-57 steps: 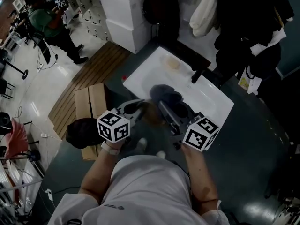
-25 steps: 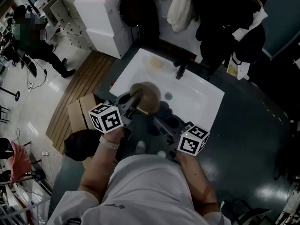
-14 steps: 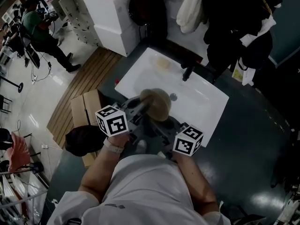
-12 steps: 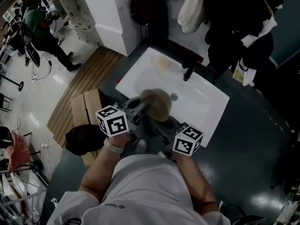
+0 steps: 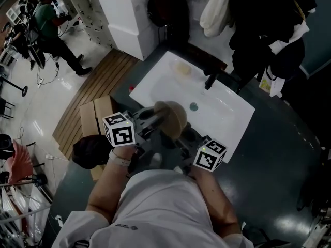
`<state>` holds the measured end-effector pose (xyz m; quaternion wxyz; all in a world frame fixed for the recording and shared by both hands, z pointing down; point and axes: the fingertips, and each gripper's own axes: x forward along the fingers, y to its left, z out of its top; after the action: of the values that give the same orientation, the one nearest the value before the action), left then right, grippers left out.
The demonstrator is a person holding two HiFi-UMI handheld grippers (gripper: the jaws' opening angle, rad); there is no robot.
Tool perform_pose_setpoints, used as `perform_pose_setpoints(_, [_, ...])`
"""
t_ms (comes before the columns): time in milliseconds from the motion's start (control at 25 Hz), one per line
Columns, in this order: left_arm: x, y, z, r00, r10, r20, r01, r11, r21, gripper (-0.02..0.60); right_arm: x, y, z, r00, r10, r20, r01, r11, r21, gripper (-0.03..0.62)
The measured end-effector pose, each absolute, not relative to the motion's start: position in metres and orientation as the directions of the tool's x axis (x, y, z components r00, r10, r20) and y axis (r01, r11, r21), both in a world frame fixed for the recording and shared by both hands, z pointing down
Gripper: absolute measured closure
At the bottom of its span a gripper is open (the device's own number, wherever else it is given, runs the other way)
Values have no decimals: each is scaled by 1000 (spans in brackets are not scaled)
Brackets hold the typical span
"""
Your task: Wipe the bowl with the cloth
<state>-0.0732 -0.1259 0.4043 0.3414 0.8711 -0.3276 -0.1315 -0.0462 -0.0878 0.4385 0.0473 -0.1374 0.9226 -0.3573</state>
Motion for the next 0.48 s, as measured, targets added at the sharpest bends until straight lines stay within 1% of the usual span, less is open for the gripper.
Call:
perform_pose_setpoints(120, [-71,-117,404,795,-606,-34,-417,-585,696,561,-34,-96,434,-951,-307,-24,-209,702,-681,513])
perform_pose_setpoints(280, [-67,-105,404,854,-519,-36,-353,-630,692,561,-29,-95,426,-967,-248,-52,-153,734,-662,513])
perform_pose_setpoints(480, [-56,-83,420,931,-356,86,-331,-715,616,561,-25,-95,409,-985,-151,-87,-65,781,-621,513])
